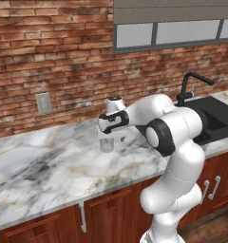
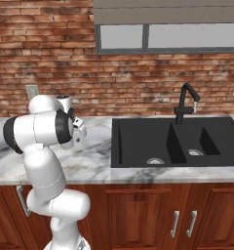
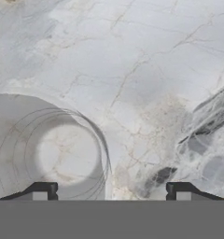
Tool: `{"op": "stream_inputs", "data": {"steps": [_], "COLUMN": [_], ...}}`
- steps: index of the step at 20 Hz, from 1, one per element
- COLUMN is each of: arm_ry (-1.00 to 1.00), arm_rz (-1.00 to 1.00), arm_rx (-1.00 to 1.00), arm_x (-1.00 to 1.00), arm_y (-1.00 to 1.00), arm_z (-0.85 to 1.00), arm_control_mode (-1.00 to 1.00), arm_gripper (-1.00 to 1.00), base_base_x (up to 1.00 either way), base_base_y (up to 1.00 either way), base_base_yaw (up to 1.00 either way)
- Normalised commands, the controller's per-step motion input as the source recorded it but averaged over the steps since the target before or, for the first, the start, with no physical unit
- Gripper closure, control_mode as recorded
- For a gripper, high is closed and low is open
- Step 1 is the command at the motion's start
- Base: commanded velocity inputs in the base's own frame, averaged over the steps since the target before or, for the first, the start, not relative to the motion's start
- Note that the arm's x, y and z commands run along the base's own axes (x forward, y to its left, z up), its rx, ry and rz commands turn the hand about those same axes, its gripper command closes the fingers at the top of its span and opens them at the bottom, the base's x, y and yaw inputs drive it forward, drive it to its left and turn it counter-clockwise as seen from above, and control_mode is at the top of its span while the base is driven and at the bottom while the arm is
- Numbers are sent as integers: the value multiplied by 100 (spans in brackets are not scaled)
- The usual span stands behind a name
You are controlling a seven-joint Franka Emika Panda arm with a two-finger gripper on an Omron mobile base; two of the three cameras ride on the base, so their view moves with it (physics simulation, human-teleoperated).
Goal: Move the glass cup from next to the sink to the open cabinet. Then, move the bowl with the carrot to the fridge to clear the area for faucet cleaning.
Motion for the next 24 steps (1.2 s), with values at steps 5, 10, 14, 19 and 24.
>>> {"op": "stream_inputs", "data": {"steps": [5, 10, 14, 19, 24], "arm_ry": [0, 0, -11, -34, -51], "arm_rz": [0, 0, 0, -7, -11], "arm_rx": [2, 0, 0, 0, 7], "arm_x": [0, 0, -17, -43, -77], "arm_y": [0, 0, 0, -3, -19], "arm_z": [0, 0, 24, 94, 100], "arm_control_mode": [-100, -100, -100, -100, -100], "arm_gripper": [100, 100, 100, 100, 100], "base_base_x": [0, 0, 0, 0, 0], "base_base_y": [0, 0, 0, 0, 0], "base_base_yaw": [0, 0, 0, 0, 0]}}
